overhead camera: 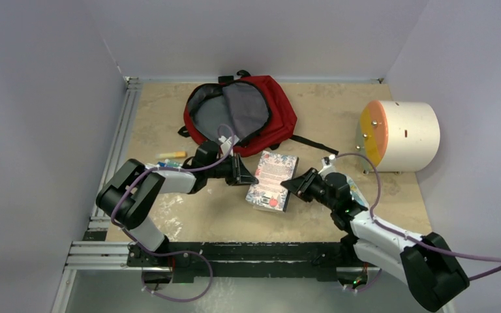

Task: Pack the student bag
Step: Pick up the book from the center of the board.

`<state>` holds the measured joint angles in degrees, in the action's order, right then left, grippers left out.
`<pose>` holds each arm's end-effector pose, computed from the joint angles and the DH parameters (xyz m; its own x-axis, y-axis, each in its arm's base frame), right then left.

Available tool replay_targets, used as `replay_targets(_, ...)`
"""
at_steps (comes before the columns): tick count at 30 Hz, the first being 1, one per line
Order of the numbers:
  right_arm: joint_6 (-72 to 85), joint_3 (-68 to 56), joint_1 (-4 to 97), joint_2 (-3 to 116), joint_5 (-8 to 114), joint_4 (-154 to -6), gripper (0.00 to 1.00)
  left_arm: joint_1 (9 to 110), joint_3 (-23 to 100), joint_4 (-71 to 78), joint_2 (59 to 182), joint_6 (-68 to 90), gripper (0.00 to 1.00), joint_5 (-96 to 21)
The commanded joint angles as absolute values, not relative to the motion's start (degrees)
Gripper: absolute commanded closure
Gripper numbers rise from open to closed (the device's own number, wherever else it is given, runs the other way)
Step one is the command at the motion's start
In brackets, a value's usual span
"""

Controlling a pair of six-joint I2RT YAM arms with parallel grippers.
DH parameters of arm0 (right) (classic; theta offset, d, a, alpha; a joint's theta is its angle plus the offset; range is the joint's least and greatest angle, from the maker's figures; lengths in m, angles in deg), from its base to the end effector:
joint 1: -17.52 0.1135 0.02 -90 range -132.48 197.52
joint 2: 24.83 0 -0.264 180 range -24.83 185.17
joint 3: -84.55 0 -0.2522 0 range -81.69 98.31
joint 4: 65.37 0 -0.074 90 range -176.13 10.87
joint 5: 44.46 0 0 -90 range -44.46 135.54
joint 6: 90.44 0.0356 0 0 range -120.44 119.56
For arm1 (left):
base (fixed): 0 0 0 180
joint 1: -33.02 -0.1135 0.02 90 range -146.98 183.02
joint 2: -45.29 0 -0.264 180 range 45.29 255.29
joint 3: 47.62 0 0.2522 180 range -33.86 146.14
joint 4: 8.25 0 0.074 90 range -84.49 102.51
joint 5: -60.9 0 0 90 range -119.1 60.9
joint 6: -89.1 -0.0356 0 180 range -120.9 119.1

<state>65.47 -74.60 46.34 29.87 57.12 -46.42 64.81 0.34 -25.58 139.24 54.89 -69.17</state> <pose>0.1561 0.0940 0.1605 -0.6782 0.6476 -0.3473 -0.0565 0.4253 0.9033 0.2448 -0.1787 0.1469 -0.9596 -0.1498 -0.2380 0.1595 0.4074 -0.8992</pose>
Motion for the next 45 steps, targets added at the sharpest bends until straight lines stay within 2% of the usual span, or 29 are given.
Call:
replay_targets(1, 56.89, -67.23, 46.53, 25.84, 57.56, -48.43, 0.9, 65.1, 5.19, -22.9, 135.67, 50.73, 0.83, -70.91)
replay_targets(5, 50.77, -63.23, 46.54, 20.13, 54.53, -55.43, 0.98, 65.0, 9.46, -9.51, 130.45, 44.29, 0.55, -63.95)
replay_targets(8, 45.96, -60.92, 46.53, 16.46, 52.17, -58.62, 1.0, 64.97, 13.34, 0.2, 125.42, 39.02, 0.46, -56.54)
replay_targets(14, 32.11, -54.52, 46.53, 15.98, 53.92, -61.93, 1.0, 64.99, 19.64, 11.68, 114.26, 22.94, 0.45, -47.08)
replay_targets(20, 17.76, -44.4, 46.61, 21.78, 59.09, -68.44, 1.0, 65.0, 27.96, 18.96, 110.15, 0.68, 0.46, -54.8)
replay_targets(28, 1.11, -33.45, 47.27, 27.33, 70.54, -73.85, 1.0, 64.97, 30.02, 18.1, 106.02, -19.91, 0.45, -63.5)
replay_targets(32, -5.14, -30.17, 47.98, 28.49, 75.19, -76.96, 1.0, 64.93, 30.69, 14.65, 106.31, -24.87, 0.44, -63.59)
replay_targets(35, -6.2, -28.14, 48.79, 29.81, 73.21, -77.94, 1.0, 64.93, 36.01, 18.57, 108.86, -29.4, 0.44, -67.62)
replay_targets(41, -11.23, -34.55, 49.68, 24.17, 76.53, -66.1, 1.0, 64.97, 44.36, 27.99, 112.08, -35.3, 0.45, -73.32)
replay_targets(45, -14.92, -33.56, 49.78, 25.11, 79.0, -66.27, 1.0, 64.98, 46.8, 30.94, 113.23, -35.67, 0.45, -75.25)
